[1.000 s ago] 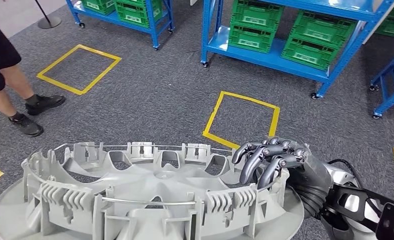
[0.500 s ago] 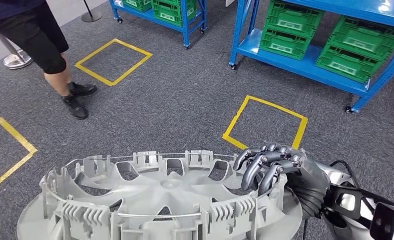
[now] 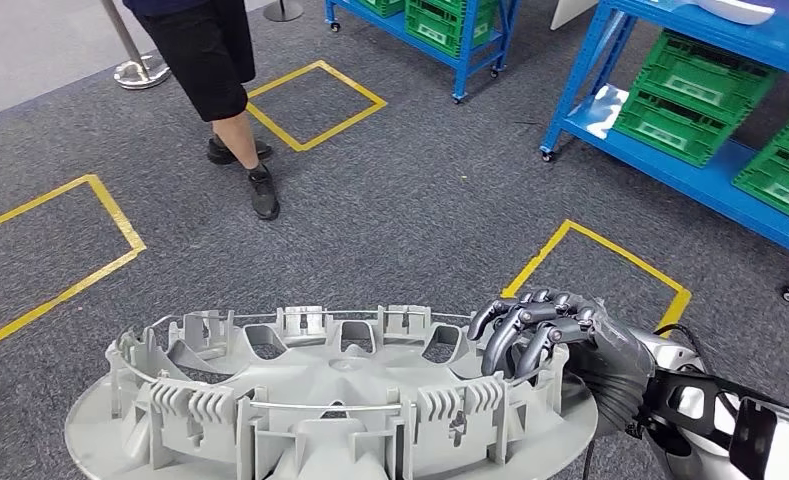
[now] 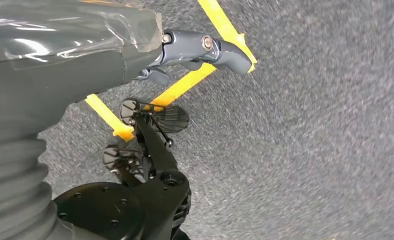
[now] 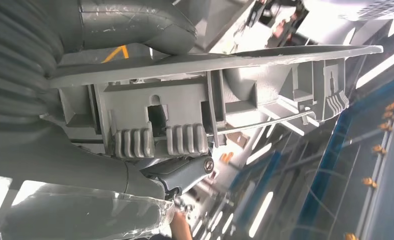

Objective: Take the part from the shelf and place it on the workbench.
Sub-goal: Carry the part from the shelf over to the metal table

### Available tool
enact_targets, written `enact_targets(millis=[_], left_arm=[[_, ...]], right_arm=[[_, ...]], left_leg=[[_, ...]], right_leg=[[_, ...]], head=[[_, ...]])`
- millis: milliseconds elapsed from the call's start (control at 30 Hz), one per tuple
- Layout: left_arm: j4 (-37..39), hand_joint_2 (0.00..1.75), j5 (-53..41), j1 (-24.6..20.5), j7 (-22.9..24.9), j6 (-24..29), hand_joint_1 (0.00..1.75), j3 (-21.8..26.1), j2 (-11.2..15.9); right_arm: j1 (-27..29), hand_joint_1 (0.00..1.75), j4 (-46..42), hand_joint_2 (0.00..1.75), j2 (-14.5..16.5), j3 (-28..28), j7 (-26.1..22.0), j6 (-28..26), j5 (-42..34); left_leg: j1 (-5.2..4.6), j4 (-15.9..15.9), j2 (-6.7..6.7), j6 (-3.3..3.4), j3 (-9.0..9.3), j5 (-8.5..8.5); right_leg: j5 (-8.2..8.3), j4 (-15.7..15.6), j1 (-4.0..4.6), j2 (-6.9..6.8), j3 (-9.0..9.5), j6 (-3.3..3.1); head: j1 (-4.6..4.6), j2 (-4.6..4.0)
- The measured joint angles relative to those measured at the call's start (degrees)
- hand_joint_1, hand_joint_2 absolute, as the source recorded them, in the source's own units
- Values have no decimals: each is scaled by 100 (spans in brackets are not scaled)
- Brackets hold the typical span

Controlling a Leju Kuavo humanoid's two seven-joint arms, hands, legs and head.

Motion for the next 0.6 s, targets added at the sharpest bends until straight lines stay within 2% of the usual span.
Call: enact_targets(millis=[67, 100, 133, 167, 233, 267, 300, 367, 400, 433, 467, 500, 533, 600], left_arm=[[0, 175, 0, 1, 31, -23, 0, 20, 3], [0, 175, 1, -2, 31, -27, 0, 33, 10], [0, 175, 1, -4, 7, -27, 0, 50, 18], [1, 175, 1, -2, -31, -31, 0, 68, 34], [3, 175, 1, 9, -131, -49, 0, 92, 82], [5, 175, 0, 15, -170, -60, 0, 95, 114], [6, 175, -2, 14, -196, -67, 0, 95, 150], [7, 175, -29, -9, -214, -101, 0, 94, 225], [7, 175, -59, -22, -218, -133, 0, 92, 256], [7, 175, -99, -28, -220, -171, 0, 87, 280], [7, 175, -141, -27, -222, -211, 0, 76, 296], [7, 175, -180, -24, -225, -242, 0, 60, 316], [7, 175, -209, -21, -226, -265, 0, 38, 336], [7, 175, -240, -26, -227, -287, 0, -12, 381]], right_arm=[[12, 175, 45, 175, 13, 1, -88, 2, 66], [15, 175, 67, 175, 28, 3, -140, 6, 102], [19, 175, 91, 175, 45, 3, -195, 9, 135], [25, 175, 114, 175, 66, 1, -255, 10, 168], [44, 175, 148, 175, 115, -20, -389, 11, 250], [61, 175, 153, 175, 141, -40, -445, 13, 282], [88, 175, 150, 175, 171, -70, -485, 15, 301], [167, 175, 108, 175, 225, -150, -515, 15, 299], [216, 175, 68, 175, 252, -195, -502, 13, 294], [270, 175, 20, 175, 275, -238, -471, 9, 292], [330, 175, -41, 175, 297, -280, -423, 3, 293], [389, 175, -110, 175, 323, -319, -365, -4, 297], [444, 175, -183, 175, 349, -355, -313, -12, 302], [524, 175, -325, 175, 397, -422, -243, -24, 308]], left_leg=[[6, 59, -188, -30, -12, -20], [1, 102, -270, -59, -34, -35], [-2, 133, -335, -88, -66, -44], [-2, 149, -390, -119, -101, -44], [13, 167, -462, -173, -161, -33], [10, 216, -369, -201, -188, -61], [6, 355, -203, -230, -253, -144], [6, 994, 211, -280, -551, -483], [22, 1423, 316, -298, -762, -672], [37, 1772, 360, -308, -936, -797], [46, 1935, 378, -311, -1018, -820], [50, 1844, 392, -304, -972, -733], [46, 1524, 428, -282, -801, -569], [-3, 674, 683, -190, -330, -265]], right_leg=[[381, -794, -31, 135, 339, 77], [529, -1138, -42, 231, 479, 71], [604, -1319, -41, 302, 555, 41], [620, -1358, -25, 333, 567, -9], [644, -1359, -15, 238, 565, -85], [650, -1363, -22, 182, 570, -119], [653, -1369, -30, 121, 578, -153], [640, -1375, -13, -9, 591, -208], [631, -1374, 4, -85, 591, -227], [623, -1373, 17, -162, 591, -237], [614, -1373, 28, -242, 592, -247], [605, -1373, 40, -315, 596, -252], [595, -1374, 52, -384, 602, -255], [568, -1377, 93, -509, 625, -240]], head=[[3, 0], [4, 0], [3, 0], [2, 0], [-2, 0], [-9, 0], [-24, 0], [-55, 0], [-65, 0], [-65, 0], [-66, 0], [-67, 0], [-67, 0], [-61, 0]])
